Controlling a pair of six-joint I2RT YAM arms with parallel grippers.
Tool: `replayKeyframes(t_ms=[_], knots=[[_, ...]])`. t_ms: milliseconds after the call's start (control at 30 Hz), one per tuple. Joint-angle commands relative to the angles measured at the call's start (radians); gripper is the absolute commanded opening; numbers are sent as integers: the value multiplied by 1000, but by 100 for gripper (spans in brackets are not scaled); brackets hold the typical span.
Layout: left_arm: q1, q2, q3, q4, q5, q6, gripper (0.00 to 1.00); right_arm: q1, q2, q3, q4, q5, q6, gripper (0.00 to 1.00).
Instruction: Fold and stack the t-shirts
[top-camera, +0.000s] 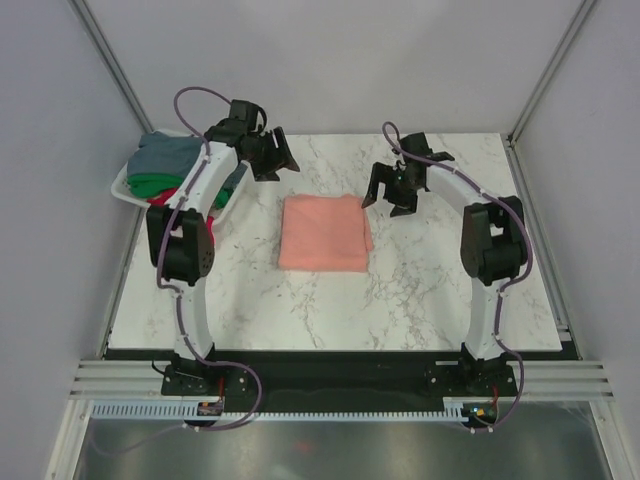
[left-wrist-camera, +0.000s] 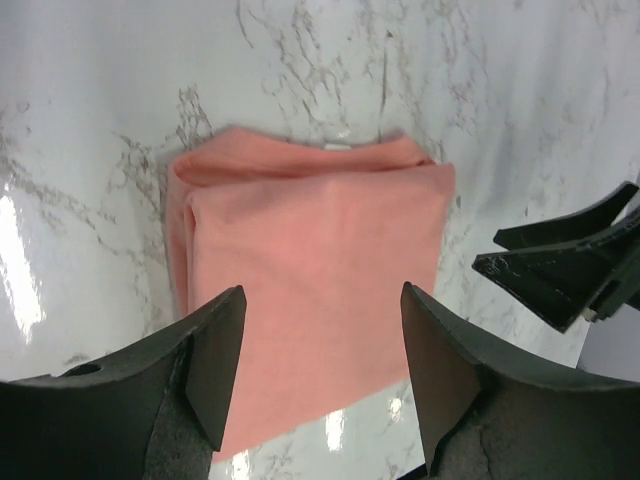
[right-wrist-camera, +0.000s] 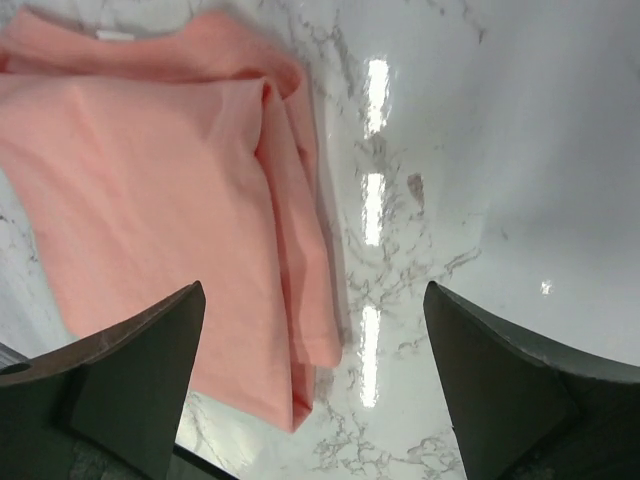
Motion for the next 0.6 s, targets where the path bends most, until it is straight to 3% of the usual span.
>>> replayKeyframes(t_ms=[0,133,200,300,433,567], knots=[[-7,-271,-117,-9,-30,80,70,11,-185,-203,139,4,-19,98],[28,-434,-300,-20,-312,109,71,10,-348,-418,210,2,-8,98],[104,-486,-367,-20,-400,82,71,10,-437,-515,221,4,-8,98],[257,-559,-490,-2,-405,49,71,10,-544,-638,230,-2,-6,98],[376,-550,-567,29,-395,10,71,11,-673,-782,255,-33,17,98],[436,-490,-559,78,-463,-41,84,14,-830,-921,288,-91,86,98]])
